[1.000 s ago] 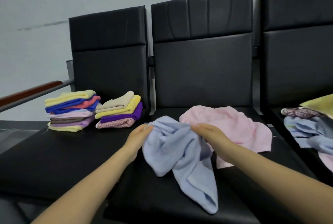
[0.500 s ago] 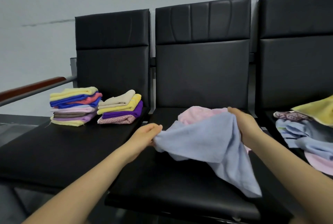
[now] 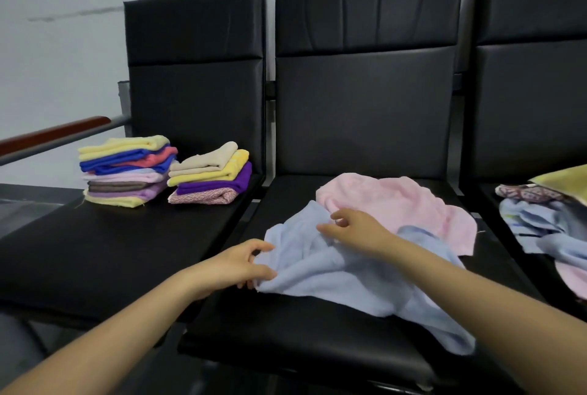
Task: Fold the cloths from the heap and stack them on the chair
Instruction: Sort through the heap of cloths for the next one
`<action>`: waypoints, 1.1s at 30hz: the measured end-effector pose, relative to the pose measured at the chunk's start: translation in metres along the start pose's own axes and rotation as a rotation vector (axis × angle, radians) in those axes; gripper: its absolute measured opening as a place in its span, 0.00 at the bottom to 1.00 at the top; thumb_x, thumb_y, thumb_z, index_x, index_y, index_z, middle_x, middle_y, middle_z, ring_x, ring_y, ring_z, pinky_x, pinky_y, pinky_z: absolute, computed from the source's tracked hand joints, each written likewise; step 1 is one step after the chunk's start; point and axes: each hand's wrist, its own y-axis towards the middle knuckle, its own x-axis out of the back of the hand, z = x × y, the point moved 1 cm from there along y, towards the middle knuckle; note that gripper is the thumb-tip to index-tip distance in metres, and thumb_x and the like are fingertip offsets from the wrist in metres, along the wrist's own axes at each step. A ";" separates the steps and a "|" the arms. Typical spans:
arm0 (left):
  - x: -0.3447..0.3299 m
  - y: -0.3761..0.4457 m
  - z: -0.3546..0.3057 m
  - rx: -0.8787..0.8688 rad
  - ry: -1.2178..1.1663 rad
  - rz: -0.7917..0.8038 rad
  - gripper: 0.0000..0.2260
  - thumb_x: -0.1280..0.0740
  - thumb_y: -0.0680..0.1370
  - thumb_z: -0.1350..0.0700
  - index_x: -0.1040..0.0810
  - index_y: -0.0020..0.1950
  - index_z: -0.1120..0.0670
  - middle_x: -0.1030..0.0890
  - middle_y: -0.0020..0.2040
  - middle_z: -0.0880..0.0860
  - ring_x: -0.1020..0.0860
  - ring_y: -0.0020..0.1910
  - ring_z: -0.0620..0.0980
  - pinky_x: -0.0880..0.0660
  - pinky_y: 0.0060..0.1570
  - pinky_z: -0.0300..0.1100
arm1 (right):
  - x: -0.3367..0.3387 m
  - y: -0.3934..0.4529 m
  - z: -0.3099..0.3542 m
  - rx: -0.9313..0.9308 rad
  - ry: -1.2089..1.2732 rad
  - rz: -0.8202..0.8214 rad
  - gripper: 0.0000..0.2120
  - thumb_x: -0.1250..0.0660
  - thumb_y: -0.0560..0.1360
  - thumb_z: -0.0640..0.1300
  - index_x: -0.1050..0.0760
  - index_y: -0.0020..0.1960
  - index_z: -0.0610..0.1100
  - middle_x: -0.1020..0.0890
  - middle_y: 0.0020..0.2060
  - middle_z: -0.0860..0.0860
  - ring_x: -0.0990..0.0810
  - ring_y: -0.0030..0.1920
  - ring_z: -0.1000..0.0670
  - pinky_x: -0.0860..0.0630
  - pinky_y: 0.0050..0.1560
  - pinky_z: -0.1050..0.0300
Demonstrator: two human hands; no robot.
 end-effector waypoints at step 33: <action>-0.013 0.016 -0.020 0.043 0.061 -0.309 0.09 0.38 0.80 0.48 0.21 0.53 0.50 0.21 0.49 0.47 0.23 0.49 0.45 0.27 0.50 0.41 | 0.052 -0.032 -0.025 0.020 -0.002 -0.176 0.23 0.34 0.72 0.64 0.25 0.42 0.42 0.20 0.35 0.49 0.23 0.36 0.53 0.26 0.38 0.56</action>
